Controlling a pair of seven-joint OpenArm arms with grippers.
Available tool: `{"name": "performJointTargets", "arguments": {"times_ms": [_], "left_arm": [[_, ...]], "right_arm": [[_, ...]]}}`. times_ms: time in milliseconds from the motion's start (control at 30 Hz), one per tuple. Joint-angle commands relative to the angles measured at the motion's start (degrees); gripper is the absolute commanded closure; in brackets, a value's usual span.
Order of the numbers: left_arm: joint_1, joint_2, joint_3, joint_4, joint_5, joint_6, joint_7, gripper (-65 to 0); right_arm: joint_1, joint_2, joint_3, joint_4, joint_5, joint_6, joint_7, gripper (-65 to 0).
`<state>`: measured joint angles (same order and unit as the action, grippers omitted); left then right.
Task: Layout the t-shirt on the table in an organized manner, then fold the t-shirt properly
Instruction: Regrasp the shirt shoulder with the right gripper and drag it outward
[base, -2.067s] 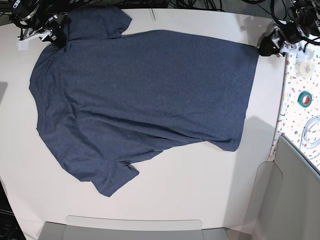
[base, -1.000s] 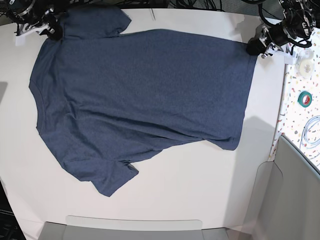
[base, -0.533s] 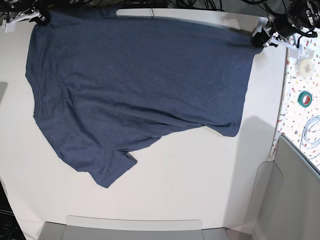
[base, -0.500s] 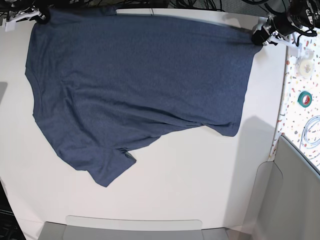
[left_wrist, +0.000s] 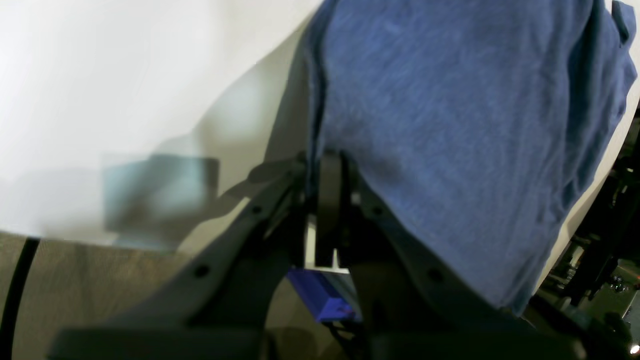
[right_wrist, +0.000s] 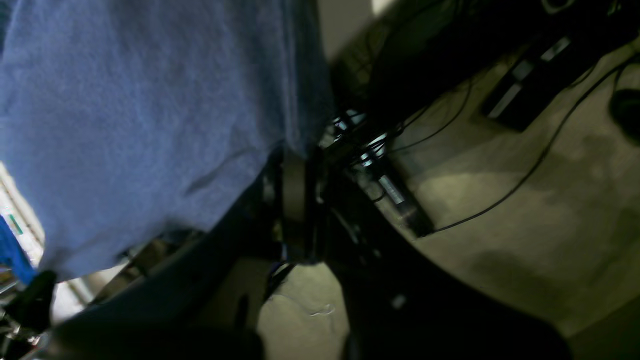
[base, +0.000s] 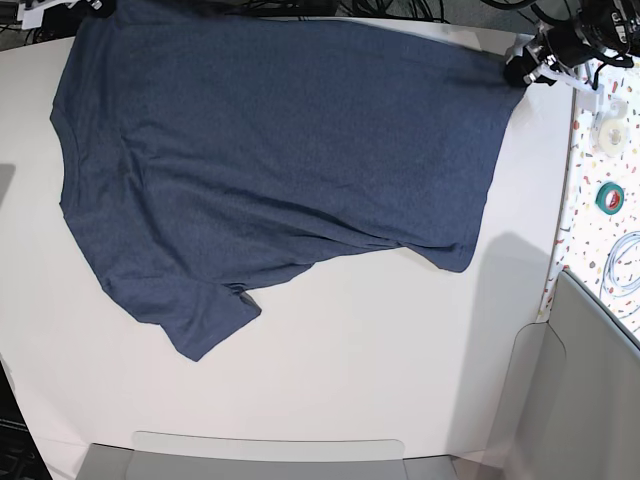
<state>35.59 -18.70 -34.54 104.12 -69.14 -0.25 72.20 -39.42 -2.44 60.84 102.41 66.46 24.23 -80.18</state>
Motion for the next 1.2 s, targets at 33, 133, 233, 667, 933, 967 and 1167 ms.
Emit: {"name": "performJointTargets", "arguments": {"times_ms": [33, 133, 233, 667, 933, 967, 1167], "left_arm": [[0.3, -0.9, -1.8, 0.8, -0.7, -0.3, -0.2, 0.0], [0.3, -1.0, -3.6, 0.8, -0.7, -0.3, 0.2, 0.0], [0.1, -1.2, -3.7, 0.8, -0.7, -0.3, 0.2, 0.0], [-7.7, -1.3, 0.0, 0.5, -0.3, -0.4, 0.4, 0.0], [-11.3, -1.4, 2.5, -1.7, -0.1, -0.1, 0.4, 0.0], [-11.6, -1.4, 2.5, -2.6, -0.1, -0.1, 0.4, 0.0], [-13.6, -3.3, 2.5, -9.9, -0.1, -0.1, -0.2, 0.0]], "right_arm": [[-2.1, 0.1, 0.6, 0.8, 2.4, -0.1, 0.3, 0.0], [-4.0, 0.0, 0.6, 0.8, 5.1, -0.1, 0.3, 0.0], [-4.4, 0.0, 0.6, 0.8, 7.0, -0.1, 0.3, 0.0], [12.8, 0.4, -2.5, 10.8, 5.7, -6.9, 0.2, 0.0], [27.4, 0.2, -9.3, 10.6, -13.2, -8.4, 0.2, 0.0], [28.4, 0.2, -9.8, 10.6, -14.8, -8.4, 0.2, 0.0], [33.0, 0.4, -10.0, 6.7, -20.2, -8.4, 0.2, 0.0]]}}
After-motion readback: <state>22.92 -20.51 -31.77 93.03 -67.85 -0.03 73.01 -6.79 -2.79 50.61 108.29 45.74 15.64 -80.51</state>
